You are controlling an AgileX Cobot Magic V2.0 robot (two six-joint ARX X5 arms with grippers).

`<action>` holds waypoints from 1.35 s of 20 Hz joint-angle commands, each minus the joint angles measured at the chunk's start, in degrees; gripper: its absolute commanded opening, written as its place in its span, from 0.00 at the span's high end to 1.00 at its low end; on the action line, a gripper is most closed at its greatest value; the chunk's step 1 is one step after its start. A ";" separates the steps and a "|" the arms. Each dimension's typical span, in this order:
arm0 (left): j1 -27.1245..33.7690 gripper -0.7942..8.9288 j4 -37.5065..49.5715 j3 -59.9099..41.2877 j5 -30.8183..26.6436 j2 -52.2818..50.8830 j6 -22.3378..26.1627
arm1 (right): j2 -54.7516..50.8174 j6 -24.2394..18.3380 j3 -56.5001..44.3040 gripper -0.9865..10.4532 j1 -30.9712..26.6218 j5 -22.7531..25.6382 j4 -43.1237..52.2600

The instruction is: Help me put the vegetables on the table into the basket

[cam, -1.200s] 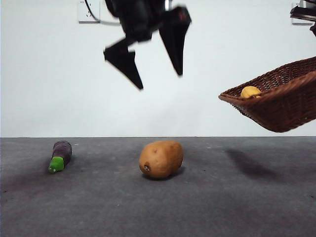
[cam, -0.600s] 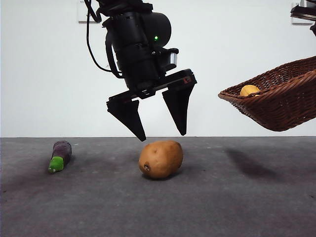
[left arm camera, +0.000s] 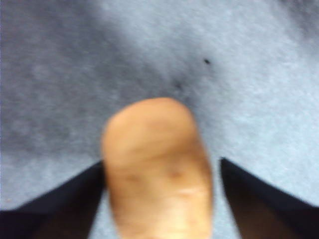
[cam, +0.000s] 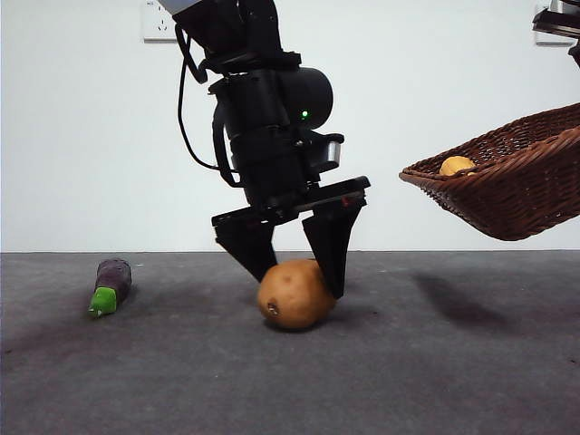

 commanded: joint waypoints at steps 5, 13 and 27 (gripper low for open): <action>0.79 0.93 -3.87 1.81 3.58 -0.98 0.07 | -0.57 -0.42 0.02 0.92 0.02 -0.66 0.31; -1.81 0.93 5.09 2.01 10.19 -17.53 -7.41 | -0.55 0.50 -0.02 0.92 2.84 -0.61 0.59; -11.93 0.71 5.95 2.01 6.47 -12.74 -7.72 | -0.46 3.43 -0.09 0.92 16.17 -0.61 2.71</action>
